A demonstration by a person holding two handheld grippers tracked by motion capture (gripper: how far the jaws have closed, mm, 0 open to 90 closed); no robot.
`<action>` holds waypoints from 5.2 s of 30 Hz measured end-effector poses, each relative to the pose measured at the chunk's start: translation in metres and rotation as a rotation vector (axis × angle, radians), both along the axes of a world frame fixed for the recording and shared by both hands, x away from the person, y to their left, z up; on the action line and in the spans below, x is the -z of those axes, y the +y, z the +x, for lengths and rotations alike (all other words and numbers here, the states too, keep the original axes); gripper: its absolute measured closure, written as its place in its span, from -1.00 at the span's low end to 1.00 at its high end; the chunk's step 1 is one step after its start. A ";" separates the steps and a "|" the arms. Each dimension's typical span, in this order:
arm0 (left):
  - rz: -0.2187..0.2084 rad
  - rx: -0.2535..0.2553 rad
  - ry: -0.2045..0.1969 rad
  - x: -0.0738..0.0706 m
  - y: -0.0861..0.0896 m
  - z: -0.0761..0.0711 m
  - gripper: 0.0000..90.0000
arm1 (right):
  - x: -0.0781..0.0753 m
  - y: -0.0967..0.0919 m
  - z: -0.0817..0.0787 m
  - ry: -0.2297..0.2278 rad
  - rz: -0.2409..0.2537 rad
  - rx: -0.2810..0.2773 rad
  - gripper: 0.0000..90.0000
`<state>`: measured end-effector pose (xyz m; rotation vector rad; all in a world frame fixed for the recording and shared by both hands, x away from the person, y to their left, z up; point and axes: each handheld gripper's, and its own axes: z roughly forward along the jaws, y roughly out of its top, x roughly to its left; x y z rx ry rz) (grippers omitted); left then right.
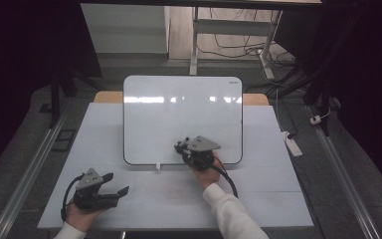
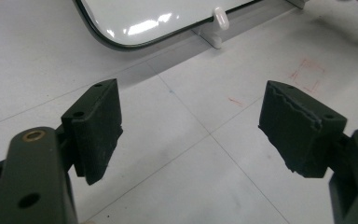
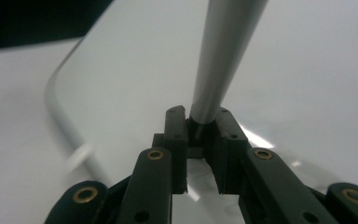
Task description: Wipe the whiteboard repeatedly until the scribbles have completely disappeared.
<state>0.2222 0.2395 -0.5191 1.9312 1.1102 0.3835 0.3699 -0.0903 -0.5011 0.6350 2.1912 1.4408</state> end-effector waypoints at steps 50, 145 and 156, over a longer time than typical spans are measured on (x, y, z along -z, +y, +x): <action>-0.007 -0.005 -0.001 0.000 0.002 -0.001 -0.51 | -0.006 -0.056 0.001 -0.026 0.033 0.147 0.71; -0.007 -0.003 0.003 0.000 0.002 0.000 -0.51 | 0.005 0.011 -0.011 -0.002 -0.110 -0.067 0.71; -0.013 -0.002 0.000 0.000 0.002 0.000 -0.51 | -0.002 -0.032 -0.008 0.003 -0.048 0.079 0.71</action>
